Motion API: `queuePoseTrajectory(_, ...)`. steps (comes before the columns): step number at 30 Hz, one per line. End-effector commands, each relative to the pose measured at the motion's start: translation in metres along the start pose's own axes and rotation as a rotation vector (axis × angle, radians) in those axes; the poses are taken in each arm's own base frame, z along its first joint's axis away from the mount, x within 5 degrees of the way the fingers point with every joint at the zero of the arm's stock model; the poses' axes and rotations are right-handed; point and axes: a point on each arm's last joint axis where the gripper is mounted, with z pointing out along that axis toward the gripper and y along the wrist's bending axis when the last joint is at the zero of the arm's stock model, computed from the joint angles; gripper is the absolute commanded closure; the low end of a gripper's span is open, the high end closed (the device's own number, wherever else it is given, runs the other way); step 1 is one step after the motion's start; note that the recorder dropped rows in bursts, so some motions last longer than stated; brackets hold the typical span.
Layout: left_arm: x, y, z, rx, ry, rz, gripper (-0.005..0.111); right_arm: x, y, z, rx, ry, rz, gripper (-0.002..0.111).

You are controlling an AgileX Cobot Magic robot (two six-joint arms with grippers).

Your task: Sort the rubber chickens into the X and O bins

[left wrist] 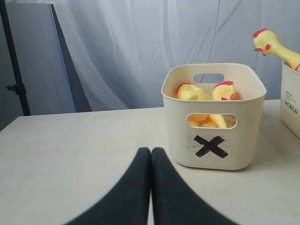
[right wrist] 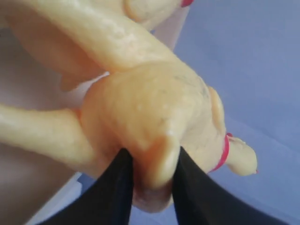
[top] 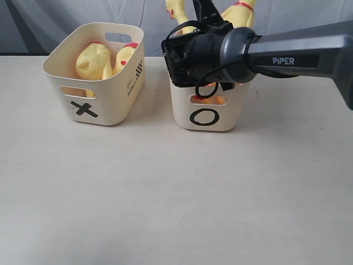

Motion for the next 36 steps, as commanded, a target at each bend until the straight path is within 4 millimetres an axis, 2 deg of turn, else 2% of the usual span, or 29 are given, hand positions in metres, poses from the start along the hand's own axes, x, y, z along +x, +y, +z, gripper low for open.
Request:
queuePoseTrajectory(1,0.0,0.0,0.0,0.001,-0.004,-0.007,0.107,0.007,0.0,0.0,-0.014,0.053,-0.023,0.052)
queuePoseTrajectory(2,0.0,0.0,0.0,0.001,-0.004,-0.007,0.107,0.008,-0.001,0.0,-0.006,0.067,-0.029,0.046)
queuePoseTrajectory(4,0.0,0.0,0.0,0.001,-0.004,-0.007,0.107,0.011,-0.005,-0.002,0.023,0.085,-0.037,0.047)
queuePoseTrajectory(7,0.0,0.0,0.0,0.001,-0.004,-0.007,0.107,0.017,-0.017,-0.012,0.08,0.096,-0.023,0.057)
queuePoseTrajectory(10,0.0,0.0,0.0,0.001,-0.004,-0.007,0.107,0.027,-0.032,-0.029,0.129,0.08,0.067,0.068)
queuePoseTrajectory(12,0.0,0.0,0.0,0.001,-0.004,-0.007,0.107,0.037,-0.041,-0.041,0.137,0.074,0.159,0.072)
queuePoseTrajectory(15,0.0,0.0,0.0,0.001,-0.004,-0.007,0.107,0.06,-0.051,-0.06,0.108,0.082,0.37,0.073)
queuePoseTrajectory(19,0.0,0.0,0.0,0.001,-0.004,-0.007,0.107,0.09,-0.049,-0.083,-0.132,0.05,0.641,0.073)
queuePoseTrajectory(21,0.0,0.0,0.0,0.001,-0.004,-0.007,0.107,0.101,-0.045,-0.092,-0.286,0.008,0.734,0.073)
queuePoseTrajectory(24,0.0,0.0,0.0,0.001,-0.004,-0.007,0.107,0.117,-0.032,-0.11,-0.477,-0.097,0.716,0.076)
queuePoseTrajectory(29,0.0,0.0,0.0,0.001,-0.004,-0.007,0.107,0.146,0.004,-0.145,-0.671,-0.249,0.615,0.106)
queuePoseTrajectory(31,0.0,0.0,0.0,0.001,-0.004,-0.007,0.107,0.159,0.021,-0.159,-0.73,-0.311,0.602,0.109)
queuePoseTrajectory(32,0.0,0.0,0.0,0.001,-0.004,-0.007,0.107,0.175,0.037,-0.175,-0.769,-0.373,0.615,0.109)
queuePoseTrajectory(33,0.0,0.0,0.0,0.001,-0.004,-0.007,0.107,0.182,0.045,-0.181,-0.783,-0.396,0.625,0.109)
queuePoseTrajectory(34,0.0,0.0,0.0,0.001,-0.004,-0.007,0.107,0.202,0.058,-0.198,-0.804,-0.45,0.679,0.109)
queuePoseTrajectory(35,0.0,0.0,0.0,0.001,-0.004,-0.007,0.107,0.211,0.063,-0.205,-0.817,-0.465,0.696,0.109)
queuePoseTrajectory(36,0.0,0.0,0.0,0.001,-0.004,-0.007,0.107,0.233,0.071,-0.222,-0.815,-0.526,0.773,0.109)
